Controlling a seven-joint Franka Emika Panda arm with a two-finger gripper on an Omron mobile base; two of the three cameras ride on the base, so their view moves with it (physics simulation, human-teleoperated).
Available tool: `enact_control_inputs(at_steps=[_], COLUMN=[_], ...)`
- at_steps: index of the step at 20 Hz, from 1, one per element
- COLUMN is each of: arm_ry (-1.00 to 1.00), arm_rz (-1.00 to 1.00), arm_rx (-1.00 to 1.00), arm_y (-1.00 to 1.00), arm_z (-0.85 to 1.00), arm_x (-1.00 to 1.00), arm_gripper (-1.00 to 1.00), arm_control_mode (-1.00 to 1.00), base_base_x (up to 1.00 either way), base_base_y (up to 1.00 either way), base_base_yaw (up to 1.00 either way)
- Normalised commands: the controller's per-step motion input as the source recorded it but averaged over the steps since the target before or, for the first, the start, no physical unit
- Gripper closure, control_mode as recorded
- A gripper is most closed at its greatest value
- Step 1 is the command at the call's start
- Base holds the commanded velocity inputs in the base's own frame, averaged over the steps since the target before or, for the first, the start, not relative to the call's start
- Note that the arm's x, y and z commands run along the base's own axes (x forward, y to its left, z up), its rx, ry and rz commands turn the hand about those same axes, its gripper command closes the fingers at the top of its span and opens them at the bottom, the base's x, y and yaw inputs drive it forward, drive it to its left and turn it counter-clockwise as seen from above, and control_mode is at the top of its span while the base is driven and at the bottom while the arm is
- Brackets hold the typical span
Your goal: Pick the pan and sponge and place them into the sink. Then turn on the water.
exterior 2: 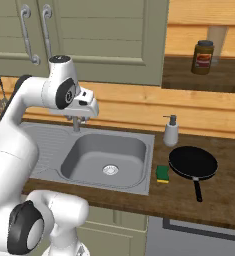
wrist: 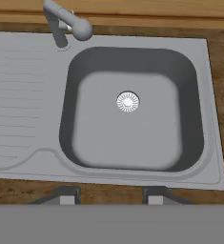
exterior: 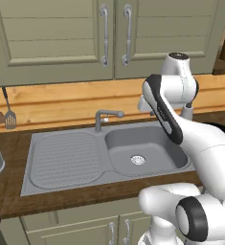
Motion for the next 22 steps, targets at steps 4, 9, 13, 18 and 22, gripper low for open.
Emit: enact_control_inputs(at_steps=[4,9,13,18,22], arm_ry=[-0.05,-0.10,0.00,0.00,0.04], arm_rz=[0.00,0.00,0.00,-0.02,-0.06], arm_rx=[0.00,0.00,0.00,0.00,0.00], arm_y=[-0.09,-0.72,-0.96,-0.91,-0.96], arm_z=[-0.01,-0.06,-0.15,-0.27,-0.37], arm_x=[-0.01,-0.19,-0.24,-0.23,-0.10], arm_gripper=[-1.00,-1.00,-1.00,-1.00,-1.00], arm_control_mode=[-1.00,-1.00,-1.00,-1.00,-1.00], base_base_x=[0.00,0.00,0.00,0.00,0.00], base_base_y=[0.00,0.00,0.00,0.00,0.00], base_base_yaw=[0.00,0.00,0.00,0.00,0.00])
